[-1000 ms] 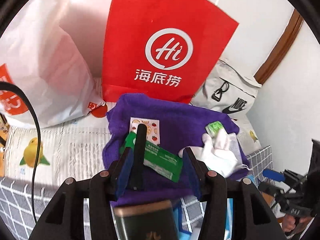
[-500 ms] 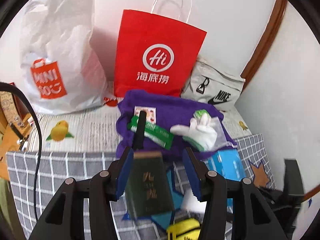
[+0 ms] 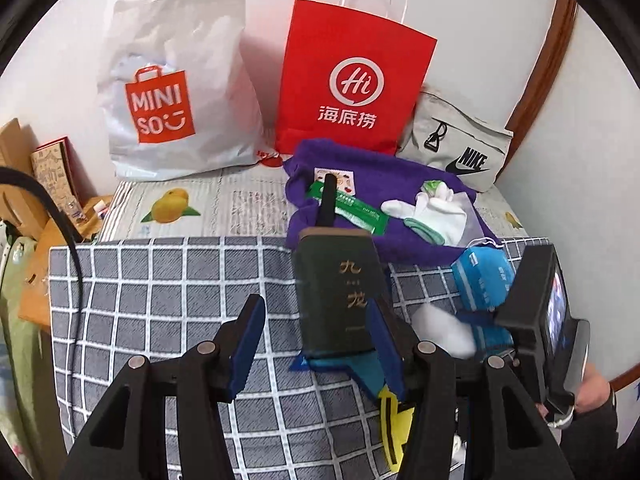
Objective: Organize soft objects
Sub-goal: 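Grasp the white sponge with the right gripper while the left grasps the white fluffy cloth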
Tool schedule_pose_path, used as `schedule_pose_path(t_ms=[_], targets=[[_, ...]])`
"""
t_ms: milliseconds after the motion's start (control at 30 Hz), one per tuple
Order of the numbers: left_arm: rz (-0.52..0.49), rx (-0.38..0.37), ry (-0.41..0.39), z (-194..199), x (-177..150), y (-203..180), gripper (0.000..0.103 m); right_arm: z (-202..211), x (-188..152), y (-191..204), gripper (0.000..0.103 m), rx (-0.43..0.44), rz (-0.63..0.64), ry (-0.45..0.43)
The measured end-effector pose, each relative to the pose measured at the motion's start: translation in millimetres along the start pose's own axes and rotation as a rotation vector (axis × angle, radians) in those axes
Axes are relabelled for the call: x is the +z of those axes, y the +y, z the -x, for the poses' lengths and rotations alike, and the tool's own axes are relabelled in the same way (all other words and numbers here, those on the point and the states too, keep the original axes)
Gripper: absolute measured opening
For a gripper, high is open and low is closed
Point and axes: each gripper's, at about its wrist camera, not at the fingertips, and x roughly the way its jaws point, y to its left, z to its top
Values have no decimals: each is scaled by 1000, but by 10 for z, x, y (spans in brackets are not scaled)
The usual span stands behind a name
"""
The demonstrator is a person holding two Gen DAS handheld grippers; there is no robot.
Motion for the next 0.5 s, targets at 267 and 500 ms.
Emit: schedule_pose_path(t_ms=[267,500], targets=[[-6,-22,41,-13,-252,-39,51,129,-8,-163,58,83,-72,-47],[-21,-92,129,-173,-638,-268,51,668,-160,-194,59,95,-146,-180]])
